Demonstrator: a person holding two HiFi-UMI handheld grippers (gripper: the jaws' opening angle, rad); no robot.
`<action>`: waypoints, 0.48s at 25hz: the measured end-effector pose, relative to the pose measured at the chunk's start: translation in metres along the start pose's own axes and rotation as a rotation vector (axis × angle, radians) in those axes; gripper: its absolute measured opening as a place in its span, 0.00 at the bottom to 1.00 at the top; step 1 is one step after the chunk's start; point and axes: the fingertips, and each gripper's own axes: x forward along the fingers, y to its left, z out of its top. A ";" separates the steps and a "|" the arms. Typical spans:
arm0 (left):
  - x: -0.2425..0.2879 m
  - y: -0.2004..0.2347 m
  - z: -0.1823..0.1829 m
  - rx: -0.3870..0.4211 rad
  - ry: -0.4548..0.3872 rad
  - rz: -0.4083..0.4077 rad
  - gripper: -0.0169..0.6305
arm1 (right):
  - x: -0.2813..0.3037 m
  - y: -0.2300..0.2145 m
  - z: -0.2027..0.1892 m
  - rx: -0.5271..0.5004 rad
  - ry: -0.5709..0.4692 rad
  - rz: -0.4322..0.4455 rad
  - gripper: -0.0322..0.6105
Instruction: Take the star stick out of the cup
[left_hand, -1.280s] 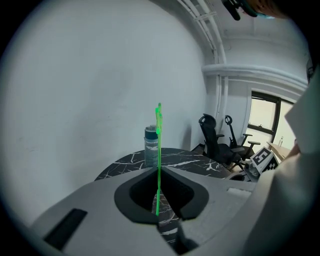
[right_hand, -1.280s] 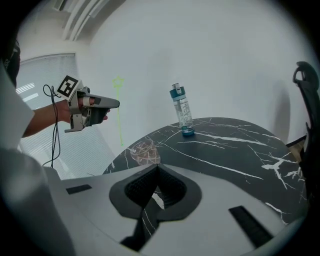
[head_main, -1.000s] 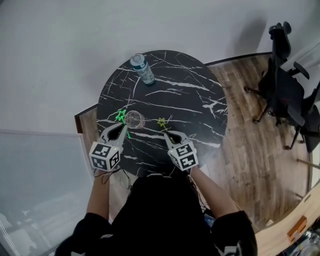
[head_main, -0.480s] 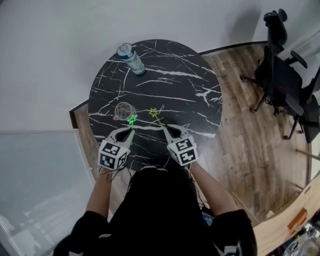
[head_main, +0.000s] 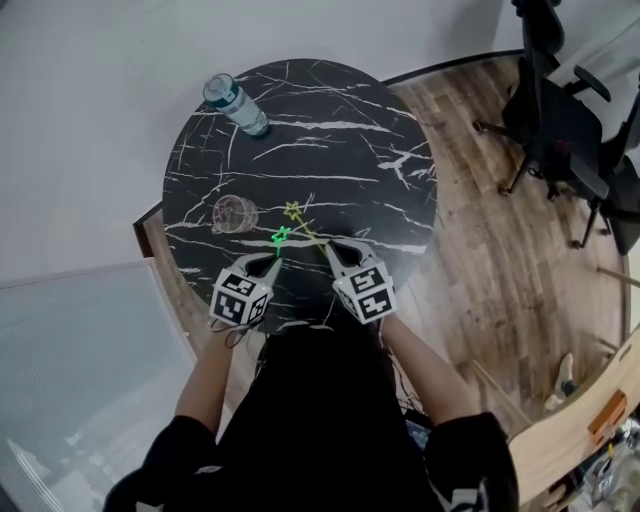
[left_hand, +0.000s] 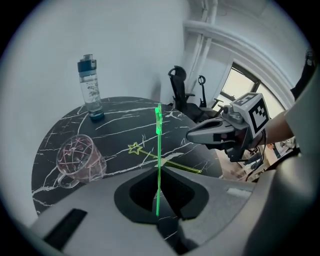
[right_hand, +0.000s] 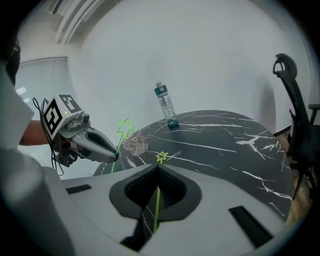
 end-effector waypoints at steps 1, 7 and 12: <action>0.004 -0.001 -0.002 0.002 0.010 -0.006 0.05 | 0.000 -0.001 -0.002 0.005 0.000 -0.003 0.05; 0.029 -0.003 -0.007 0.023 0.068 -0.036 0.05 | -0.002 -0.006 -0.012 0.038 0.007 -0.019 0.05; 0.048 -0.005 -0.005 0.040 0.099 -0.053 0.05 | -0.005 -0.010 -0.015 0.057 0.014 -0.028 0.05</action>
